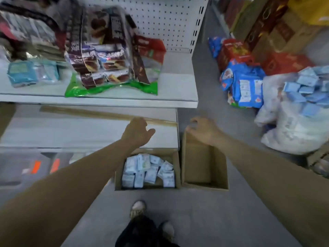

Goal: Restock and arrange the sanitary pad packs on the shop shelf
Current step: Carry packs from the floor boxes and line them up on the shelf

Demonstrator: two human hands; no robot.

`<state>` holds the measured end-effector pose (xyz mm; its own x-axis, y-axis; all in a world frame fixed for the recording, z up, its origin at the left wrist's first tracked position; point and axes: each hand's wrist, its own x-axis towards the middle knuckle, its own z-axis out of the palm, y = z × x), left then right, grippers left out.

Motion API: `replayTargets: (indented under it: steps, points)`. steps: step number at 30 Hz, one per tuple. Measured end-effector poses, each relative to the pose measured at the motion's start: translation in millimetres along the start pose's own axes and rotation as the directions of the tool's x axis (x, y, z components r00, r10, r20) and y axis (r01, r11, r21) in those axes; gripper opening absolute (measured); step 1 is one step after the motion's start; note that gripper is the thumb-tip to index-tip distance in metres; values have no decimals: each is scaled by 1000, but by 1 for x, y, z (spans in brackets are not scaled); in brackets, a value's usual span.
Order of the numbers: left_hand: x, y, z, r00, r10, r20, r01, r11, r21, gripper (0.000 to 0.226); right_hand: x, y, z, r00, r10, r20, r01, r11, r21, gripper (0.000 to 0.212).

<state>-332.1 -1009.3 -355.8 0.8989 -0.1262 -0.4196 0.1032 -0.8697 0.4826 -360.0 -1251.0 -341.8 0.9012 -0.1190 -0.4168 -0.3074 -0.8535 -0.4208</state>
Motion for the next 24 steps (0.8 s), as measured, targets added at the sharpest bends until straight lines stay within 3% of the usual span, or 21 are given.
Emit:
replayTargets:
  steps: [4, 8, 12, 17, 22, 24]
  points:
    - [24, -72, 71, 981, -150, 127, 154, 988, -20, 54, 25, 28, 85, 986, 92, 138, -102, 993, 65, 37]
    - [49, -136, 144, 944, -253, 213, 265, 964, -26, 58, 54, 63, 172, 938, 211, 276, -257, 956, 143, 48]
    - [81, -188, 217, 921, -309, 239, 324, 946, -27, 51, 82, 102, 249, 867, 340, 364, -429, 881, 200, 52]
    - [125, -242, 292, 897, -367, 247, 398, 913, -90, 47, 119, 157, 353, 798, 431, 422, -557, 795, 240, 41]
    - [174, -283, 364, 846, -467, 257, 519, 829, -205, 62, 161, 205, 449, 719, 539, 439, -690, 630, 358, 39]
    - [192, -295, 385, 832, -503, 232, 553, 787, -275, 68, 174, 217, 474, 710, 525, 469, -698, 612, 372, 41]
